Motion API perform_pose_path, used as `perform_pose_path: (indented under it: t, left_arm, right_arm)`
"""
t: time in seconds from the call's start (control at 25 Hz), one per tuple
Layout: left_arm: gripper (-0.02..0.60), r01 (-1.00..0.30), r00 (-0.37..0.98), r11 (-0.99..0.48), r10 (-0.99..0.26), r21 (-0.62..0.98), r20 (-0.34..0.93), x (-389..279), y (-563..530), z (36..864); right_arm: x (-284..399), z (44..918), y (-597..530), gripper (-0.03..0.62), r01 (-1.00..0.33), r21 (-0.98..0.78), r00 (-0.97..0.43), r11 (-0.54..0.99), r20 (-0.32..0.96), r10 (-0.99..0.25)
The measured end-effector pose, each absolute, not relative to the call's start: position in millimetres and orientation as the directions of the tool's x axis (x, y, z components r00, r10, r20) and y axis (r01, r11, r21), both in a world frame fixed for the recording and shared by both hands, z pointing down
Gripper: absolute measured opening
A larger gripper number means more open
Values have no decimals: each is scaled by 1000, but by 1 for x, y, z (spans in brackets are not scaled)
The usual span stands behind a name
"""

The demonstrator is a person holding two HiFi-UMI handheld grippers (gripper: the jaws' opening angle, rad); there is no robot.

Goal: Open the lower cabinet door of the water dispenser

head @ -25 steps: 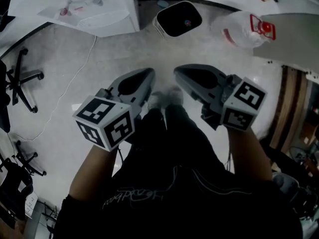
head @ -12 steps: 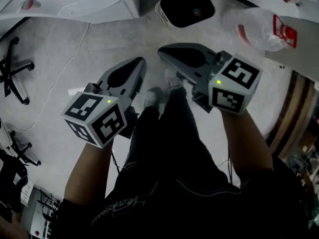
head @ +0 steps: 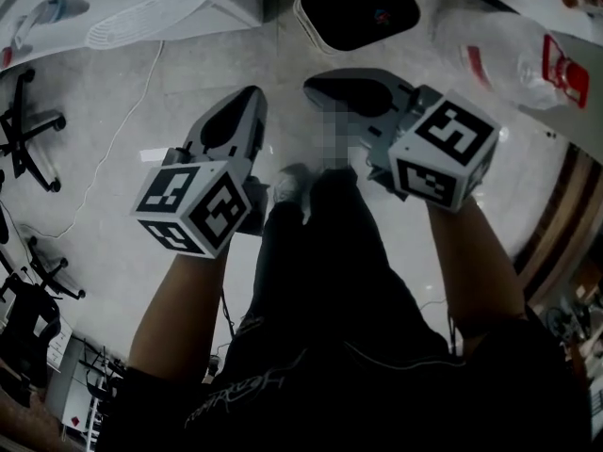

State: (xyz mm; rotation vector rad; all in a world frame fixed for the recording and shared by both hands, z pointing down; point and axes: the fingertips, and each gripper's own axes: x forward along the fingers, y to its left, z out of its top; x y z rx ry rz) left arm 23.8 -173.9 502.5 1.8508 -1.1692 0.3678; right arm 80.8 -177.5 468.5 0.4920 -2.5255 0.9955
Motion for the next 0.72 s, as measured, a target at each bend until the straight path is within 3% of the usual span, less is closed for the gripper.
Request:
perform_pose_path:
  t: [0.72]
  left_arm:
    - [5,-930,270,26,-630,367,728,27,-245,567]
  right_arm:
    - [101,512,-203,12,-339,-604,-880,721,474,-17]
